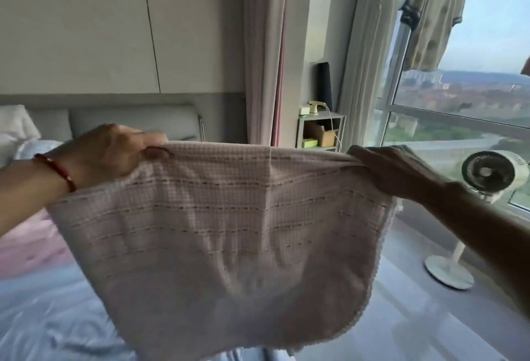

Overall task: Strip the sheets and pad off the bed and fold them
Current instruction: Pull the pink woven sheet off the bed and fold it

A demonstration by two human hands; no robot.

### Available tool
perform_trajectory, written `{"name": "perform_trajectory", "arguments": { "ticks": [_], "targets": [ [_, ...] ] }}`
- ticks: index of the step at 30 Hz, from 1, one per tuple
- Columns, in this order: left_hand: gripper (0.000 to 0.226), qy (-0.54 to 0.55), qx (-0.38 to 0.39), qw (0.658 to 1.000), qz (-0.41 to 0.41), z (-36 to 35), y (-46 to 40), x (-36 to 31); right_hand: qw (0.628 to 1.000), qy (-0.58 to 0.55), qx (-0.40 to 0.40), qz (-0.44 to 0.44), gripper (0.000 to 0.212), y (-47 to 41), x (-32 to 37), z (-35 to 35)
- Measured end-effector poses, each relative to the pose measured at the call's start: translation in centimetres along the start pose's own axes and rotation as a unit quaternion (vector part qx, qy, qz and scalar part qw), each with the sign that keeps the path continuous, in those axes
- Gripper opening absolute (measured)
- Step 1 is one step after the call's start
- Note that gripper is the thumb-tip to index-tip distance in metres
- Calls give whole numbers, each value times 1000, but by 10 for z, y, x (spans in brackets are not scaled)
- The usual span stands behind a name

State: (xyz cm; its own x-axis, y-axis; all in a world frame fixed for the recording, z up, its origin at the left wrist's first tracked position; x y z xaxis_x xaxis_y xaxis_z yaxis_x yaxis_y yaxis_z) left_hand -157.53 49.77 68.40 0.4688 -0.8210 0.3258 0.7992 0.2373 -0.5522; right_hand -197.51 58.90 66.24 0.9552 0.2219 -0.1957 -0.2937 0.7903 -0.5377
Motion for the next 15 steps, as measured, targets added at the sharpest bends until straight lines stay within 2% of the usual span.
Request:
{"name": "perform_trajectory", "arguments": {
  "ticks": [2, 3, 4, 6, 8, 12, 15],
  "targets": [
    [44, -33, 14, 999, 12, 23, 4, 4, 991, -114, 7, -63, 25, -9, -2, -20],
    [43, -50, 22, 998, 20, 33, 5, 7, 974, -189, 27, -122, 24, -9, -7, -39],
    [40, -70, 33, 997, 22, 41, 5, 9, 946, -269, 53, -173, 26, -5, -9, -59],
    [29, -115, 73, 990, 24, 51, 5, 12, 894, -382, 51, -229, 36, 2, -3, -95],
    [20, -154, 105, 982, 33, 61, 6, 19, 861, -444, 41, -244, 32, 4, 10, -119],
    [27, -180, 143, 970, 74, 83, 24, 49, 767, -585, -8, -263, 28, 4, 31, -135],
    [33, -169, 140, 971, 93, 98, 42, 60, 731, -642, -17, -232, 11, -3, 44, -134]
  ]
}}
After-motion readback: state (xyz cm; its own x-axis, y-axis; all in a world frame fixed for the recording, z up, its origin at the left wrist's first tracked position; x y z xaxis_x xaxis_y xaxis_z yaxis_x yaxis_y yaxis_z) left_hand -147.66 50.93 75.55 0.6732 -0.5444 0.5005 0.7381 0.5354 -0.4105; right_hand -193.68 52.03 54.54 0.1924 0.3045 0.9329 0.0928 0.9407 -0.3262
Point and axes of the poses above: each hand's wrist, its own y-axis away from the middle knuckle, its own z-axis out of the back of the hand, x = y × z, the point moved 9 cm from there along -y, towards the middle knuckle, and after that the axes turned 6 degrees about -z, right-handed, at the moved point
